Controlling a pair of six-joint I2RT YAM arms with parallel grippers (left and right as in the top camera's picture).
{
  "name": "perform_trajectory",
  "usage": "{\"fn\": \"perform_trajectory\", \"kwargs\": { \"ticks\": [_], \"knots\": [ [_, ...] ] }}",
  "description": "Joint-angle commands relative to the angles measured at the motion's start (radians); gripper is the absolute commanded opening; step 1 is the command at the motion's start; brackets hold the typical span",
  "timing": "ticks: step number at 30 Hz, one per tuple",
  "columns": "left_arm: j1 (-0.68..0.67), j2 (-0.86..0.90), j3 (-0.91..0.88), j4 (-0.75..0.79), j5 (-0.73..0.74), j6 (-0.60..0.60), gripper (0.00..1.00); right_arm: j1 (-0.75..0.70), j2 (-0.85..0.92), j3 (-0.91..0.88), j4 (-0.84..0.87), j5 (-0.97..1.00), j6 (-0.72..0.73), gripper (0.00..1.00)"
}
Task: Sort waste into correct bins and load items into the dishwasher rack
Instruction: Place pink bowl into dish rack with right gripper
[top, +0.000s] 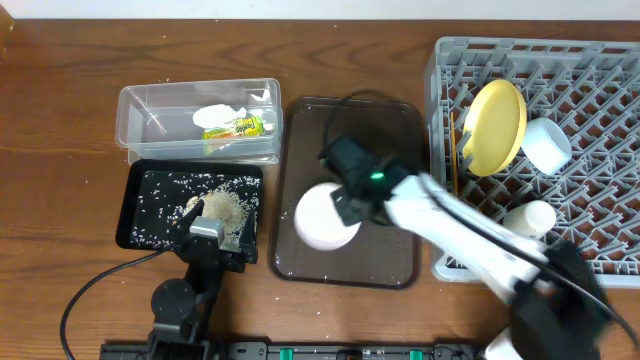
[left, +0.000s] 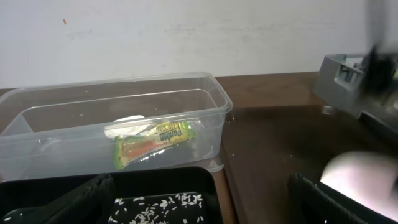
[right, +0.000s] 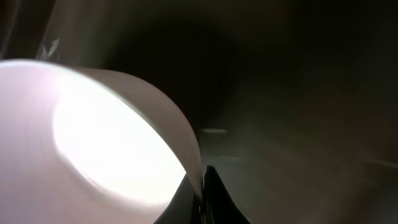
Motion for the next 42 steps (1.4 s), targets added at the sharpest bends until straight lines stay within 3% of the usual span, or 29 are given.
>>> {"fn": "perform_trajectory", "kwargs": {
  "ticks": [1, 5, 9, 15, 22, 27, 34, 42],
  "knots": [
    [0.004, -0.005, -0.027, -0.015, 0.011, 0.013, 0.91, -0.074, -0.21, 0.009, -0.039, 0.466, 0.075, 0.01],
    [0.004, -0.005, -0.027, -0.014, 0.011, 0.013, 0.91, -0.185, -0.383, 0.009, -0.044, 1.002, 0.076, 0.01],
    [0.004, -0.005, -0.027, -0.015, 0.011, 0.013, 0.91, -0.33, -0.479, 0.009, 0.01, 1.268, 0.022, 0.01],
    [0.004, -0.005, -0.027, -0.015, 0.011, 0.013, 0.91, -0.642, -0.476, 0.008, 0.051, 1.206, -0.006, 0.01],
    [0.004, -0.005, -0.027, -0.014, 0.011, 0.013, 0.91, -0.946, -0.297, 0.008, 0.107, 1.018, -0.006, 0.01],
    [0.004, -0.005, -0.027, -0.014, 0.011, 0.013, 0.91, -1.024, -0.145, 0.008, 0.158, 1.007, -0.048, 0.01],
    [0.004, -0.005, -0.027, -0.014, 0.011, 0.013, 0.91, -1.042, 0.006, 0.008, 0.292, 1.064, -0.269, 0.01],
    [0.004, -0.005, -0.027, -0.015, 0.011, 0.013, 0.91, -1.042, 0.06, 0.008, 0.515, 1.131, -0.552, 0.01]
  ]
}}
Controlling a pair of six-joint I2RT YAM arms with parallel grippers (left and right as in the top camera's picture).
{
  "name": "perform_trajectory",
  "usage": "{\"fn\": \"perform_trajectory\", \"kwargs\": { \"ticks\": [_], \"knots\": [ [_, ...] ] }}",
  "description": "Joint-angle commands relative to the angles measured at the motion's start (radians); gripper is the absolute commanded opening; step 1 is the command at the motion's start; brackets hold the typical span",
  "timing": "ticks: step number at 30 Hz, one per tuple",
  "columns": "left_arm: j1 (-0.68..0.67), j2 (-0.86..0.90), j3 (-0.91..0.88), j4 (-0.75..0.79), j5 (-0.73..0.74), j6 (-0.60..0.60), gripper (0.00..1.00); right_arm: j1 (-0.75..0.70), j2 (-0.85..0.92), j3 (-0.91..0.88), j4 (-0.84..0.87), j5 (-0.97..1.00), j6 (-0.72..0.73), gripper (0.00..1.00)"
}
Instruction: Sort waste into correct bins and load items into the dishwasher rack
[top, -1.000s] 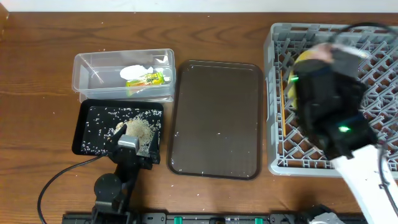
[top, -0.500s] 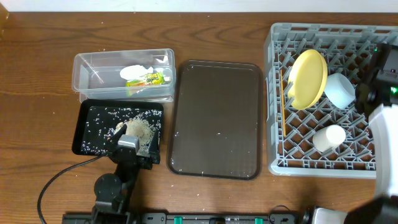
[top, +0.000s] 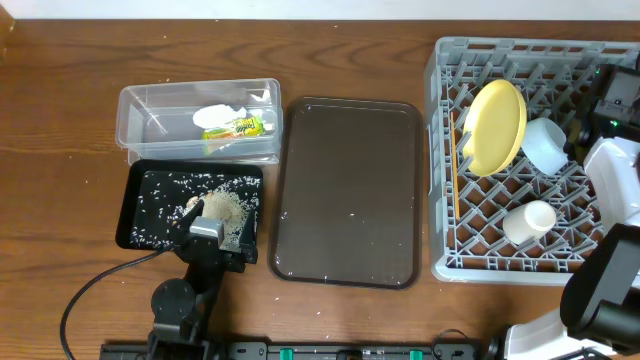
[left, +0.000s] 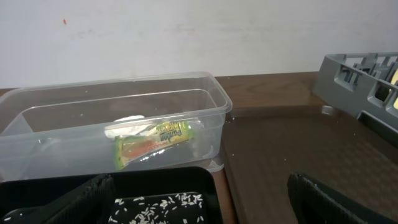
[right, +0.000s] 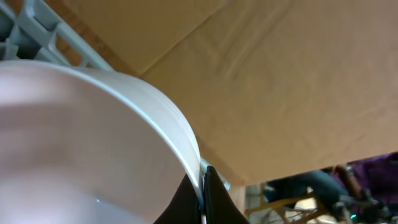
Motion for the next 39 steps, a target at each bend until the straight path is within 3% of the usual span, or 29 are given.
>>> {"fn": "perform_trajectory", "kwargs": {
  "ticks": [1, 8, 15, 17, 20, 26, 36, 39],
  "knots": [
    [0.004, -0.005, -0.027, -0.015, 0.011, 0.013, 0.91, -0.005, 0.021, 0.006, 0.042, 0.057, -0.186, 0.01],
    [0.004, -0.005, -0.027, -0.014, 0.011, 0.013, 0.91, -0.001, 0.075, 0.006, 0.109, 0.049, -0.309, 0.08],
    [0.004, -0.005, -0.027, -0.015, 0.011, 0.013, 0.91, 0.028, 0.109, 0.006, 0.1, -0.018, -0.313, 0.02],
    [0.004, -0.005, -0.027, -0.015, 0.011, 0.013, 0.91, 0.044, 0.109, 0.006, 0.1, -0.035, -0.312, 0.1],
    [0.004, -0.005, -0.027, -0.014, 0.011, 0.013, 0.91, 0.074, 0.107, 0.006, 0.1, -0.085, -0.312, 0.37],
    [0.004, -0.005, -0.027, -0.014, 0.011, 0.013, 0.91, 0.12, 0.078, 0.006, 0.092, -0.112, -0.275, 0.66],
    [0.004, -0.005, -0.027, -0.014, 0.011, 0.013, 0.91, 0.096, -0.205, 0.007, 0.0, -0.643, -0.239, 0.8],
    [0.004, -0.005, -0.027, -0.014, 0.011, 0.013, 0.91, 0.103, -0.314, 0.007, -0.087, -0.828, -0.13, 0.8]
  ]
}}
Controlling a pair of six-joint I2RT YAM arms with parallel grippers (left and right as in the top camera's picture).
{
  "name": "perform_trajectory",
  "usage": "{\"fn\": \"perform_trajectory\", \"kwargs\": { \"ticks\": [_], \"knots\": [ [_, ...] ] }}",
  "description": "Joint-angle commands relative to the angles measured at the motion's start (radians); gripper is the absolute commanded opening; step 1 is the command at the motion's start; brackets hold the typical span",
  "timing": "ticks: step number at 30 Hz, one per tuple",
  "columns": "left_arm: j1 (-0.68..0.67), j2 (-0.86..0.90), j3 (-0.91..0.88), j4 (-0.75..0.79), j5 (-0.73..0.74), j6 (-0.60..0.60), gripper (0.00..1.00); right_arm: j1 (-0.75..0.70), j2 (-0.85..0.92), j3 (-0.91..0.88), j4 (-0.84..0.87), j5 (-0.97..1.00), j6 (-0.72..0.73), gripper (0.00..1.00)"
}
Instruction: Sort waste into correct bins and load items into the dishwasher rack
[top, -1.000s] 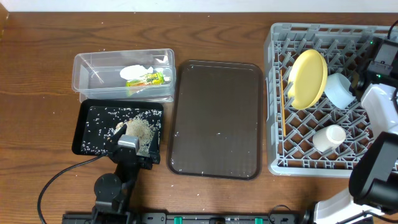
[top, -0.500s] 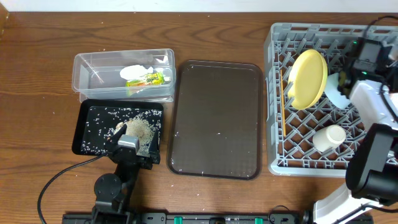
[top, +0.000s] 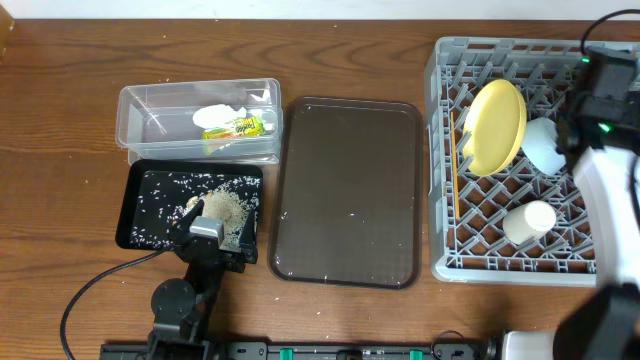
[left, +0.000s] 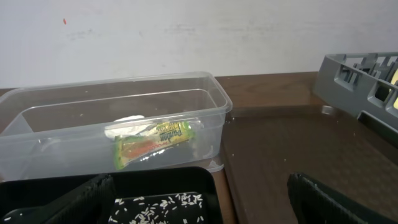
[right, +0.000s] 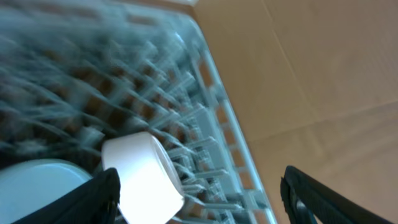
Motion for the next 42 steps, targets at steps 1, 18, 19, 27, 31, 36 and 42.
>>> {"fn": "perform_trajectory", "kwargs": {
  "ticks": [1, 18, 19, 27, 31, 36, 42],
  "knots": [
    [0.004, -0.005, -0.026, -0.014, 0.01, 0.013, 0.91, -0.009, -0.119, 0.007, -0.082, -0.325, 0.161, 0.8],
    [0.004, -0.005, -0.026, -0.015, 0.01, 0.013, 0.91, 0.431, -0.335, 0.007, -0.592, -0.957, 0.391, 0.76],
    [0.004, -0.005, -0.026, -0.014, 0.011, 0.013, 0.91, 0.47, -0.335, 0.007, -0.59, -0.957, 0.391, 0.81],
    [0.004, -0.005, -0.026, -0.015, 0.011, 0.013, 0.91, 0.702, -0.328, 0.007, -0.562, -0.991, 0.474, 0.99],
    [0.004, -0.005, -0.026, -0.015, 0.011, 0.013, 0.91, 0.748, -0.328, 0.006, -0.645, -0.954, 0.425, 0.99],
    [0.004, -0.005, -0.026, -0.015, 0.011, 0.013, 0.91, 0.752, -0.328, 0.006, -0.75, -0.98, 0.361, 0.99],
    [0.004, -0.005, -0.026, -0.014, 0.011, 0.013, 0.91, 0.743, -0.396, 0.006, -0.646, -0.956, 0.175, 0.99]
  ]
}}
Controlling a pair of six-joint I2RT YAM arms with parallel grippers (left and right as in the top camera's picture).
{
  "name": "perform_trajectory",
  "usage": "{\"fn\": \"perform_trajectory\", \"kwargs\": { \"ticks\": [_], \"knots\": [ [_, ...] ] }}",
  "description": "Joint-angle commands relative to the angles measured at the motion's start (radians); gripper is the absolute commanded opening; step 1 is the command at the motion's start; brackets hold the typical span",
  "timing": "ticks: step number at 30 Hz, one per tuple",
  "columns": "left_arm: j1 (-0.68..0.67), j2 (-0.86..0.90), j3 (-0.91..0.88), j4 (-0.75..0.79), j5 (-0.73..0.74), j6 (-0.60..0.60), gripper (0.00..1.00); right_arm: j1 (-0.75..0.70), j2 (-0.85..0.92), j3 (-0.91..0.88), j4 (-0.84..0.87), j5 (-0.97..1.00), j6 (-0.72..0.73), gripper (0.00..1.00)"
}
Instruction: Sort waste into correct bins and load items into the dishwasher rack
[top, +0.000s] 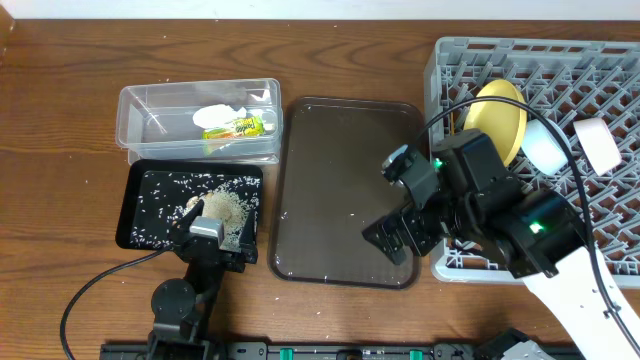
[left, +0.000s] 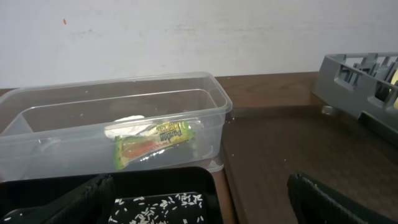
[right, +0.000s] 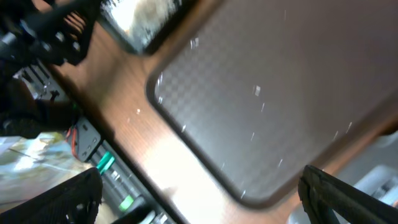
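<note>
The grey dishwasher rack (top: 600, 60) at the right holds a yellow plate (top: 503, 115), a white bowl (top: 545, 150) and a white cup (top: 600, 143) on its side. My right gripper (top: 388, 240) hangs open and empty over the near right corner of the brown tray (top: 340, 170); the right wrist view looks down on that tray (right: 261, 87) with the right gripper (right: 199, 199) spread wide. My left gripper (top: 213, 238) rests open at the black tray's (top: 150, 200) near edge. The clear bin (top: 198, 125) holds a green wrapper (top: 232, 127).
Rice grains and a clump of food lie in the black tray (left: 155, 199). A few grains dot the brown tray. The right arm covers the rack's near left corner. In the left wrist view the clear bin (left: 112, 118) stands ahead and the rack (left: 354, 71) at the far right.
My right gripper has come from the rack's far right side to the brown tray's near right corner, still open. The white cup now shows in the rack. The left arm has not moved.
My right gripper first held a white cup over the brown tray. Then it was at the rack's far right with the cup still held. Then it stood open over the rack, the cup let go. Now it hangs open over the bare tray.
</note>
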Motion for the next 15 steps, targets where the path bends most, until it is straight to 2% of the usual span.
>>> {"fn": "perform_trajectory", "kwargs": {
  "ticks": [1, 5, 9, 15],
  "knots": [
    [0.004, -0.005, -0.026, -0.015, 0.011, 0.013, 0.91, -0.002, -0.083, 0.005, 0.08, 0.03, -0.148, 0.99],
    [0.004, -0.005, -0.026, -0.014, 0.011, 0.013, 0.91, -0.015, -0.194, 0.004, 0.239, 0.141, -0.27, 0.99],
    [0.004, -0.005, -0.026, -0.015, 0.011, 0.013, 0.91, -0.079, -0.308, -0.01, 0.288, 0.167, -0.373, 0.99],
    [0.004, -0.005, -0.026, -0.014, 0.011, 0.013, 0.91, -0.255, -0.49, -0.129, 0.289, 0.087, -0.378, 0.99]
  ]
}}
